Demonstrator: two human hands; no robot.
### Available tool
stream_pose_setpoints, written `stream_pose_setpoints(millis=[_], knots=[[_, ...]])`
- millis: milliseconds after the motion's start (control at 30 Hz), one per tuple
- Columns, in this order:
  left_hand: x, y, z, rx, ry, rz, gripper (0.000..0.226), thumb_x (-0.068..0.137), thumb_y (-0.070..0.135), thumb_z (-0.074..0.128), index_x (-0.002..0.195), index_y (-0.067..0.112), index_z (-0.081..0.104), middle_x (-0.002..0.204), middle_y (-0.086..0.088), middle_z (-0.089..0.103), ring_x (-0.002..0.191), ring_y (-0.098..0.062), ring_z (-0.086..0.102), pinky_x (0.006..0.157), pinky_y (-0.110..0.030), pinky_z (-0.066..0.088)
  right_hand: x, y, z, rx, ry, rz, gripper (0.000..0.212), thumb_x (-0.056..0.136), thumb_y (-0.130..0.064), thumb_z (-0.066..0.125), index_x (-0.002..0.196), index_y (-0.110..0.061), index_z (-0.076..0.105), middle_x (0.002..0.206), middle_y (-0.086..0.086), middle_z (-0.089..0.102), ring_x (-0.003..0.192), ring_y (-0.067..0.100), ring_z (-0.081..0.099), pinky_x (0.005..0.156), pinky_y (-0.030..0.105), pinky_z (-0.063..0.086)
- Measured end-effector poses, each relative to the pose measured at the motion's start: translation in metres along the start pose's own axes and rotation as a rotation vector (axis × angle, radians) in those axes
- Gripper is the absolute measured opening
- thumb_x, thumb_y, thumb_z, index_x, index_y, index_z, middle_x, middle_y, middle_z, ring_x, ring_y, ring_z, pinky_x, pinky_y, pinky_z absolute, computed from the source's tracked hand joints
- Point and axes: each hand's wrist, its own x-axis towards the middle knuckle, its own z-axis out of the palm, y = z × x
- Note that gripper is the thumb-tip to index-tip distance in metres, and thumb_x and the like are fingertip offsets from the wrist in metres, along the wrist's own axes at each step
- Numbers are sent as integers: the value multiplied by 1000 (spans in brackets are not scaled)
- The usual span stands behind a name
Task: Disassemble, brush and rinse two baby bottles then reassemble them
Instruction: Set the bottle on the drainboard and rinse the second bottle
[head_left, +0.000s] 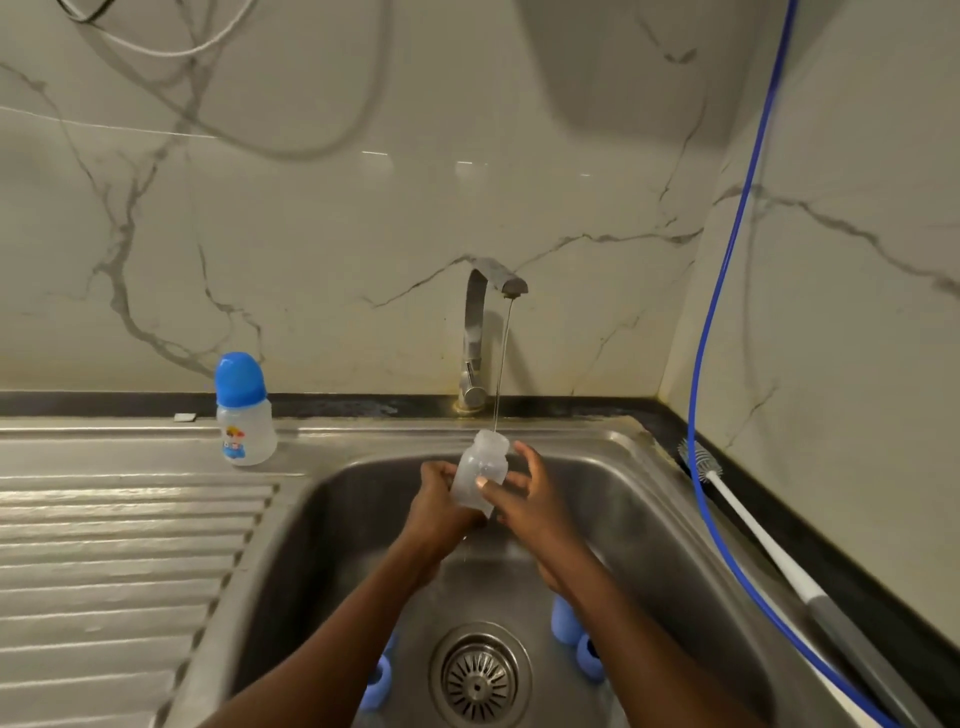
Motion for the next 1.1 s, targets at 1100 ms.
stream_pose_setpoints(millis=[1100], knots=[[10,-10,9,-85,-96,74,52,85,8,73,127,21,45,116,-4,61,99,-19,68,82,-36,61,13,4,11,-276,136,-298,61,83,-30,75,133,-39,43,122,-17,46,118,9,48,91,33,55]])
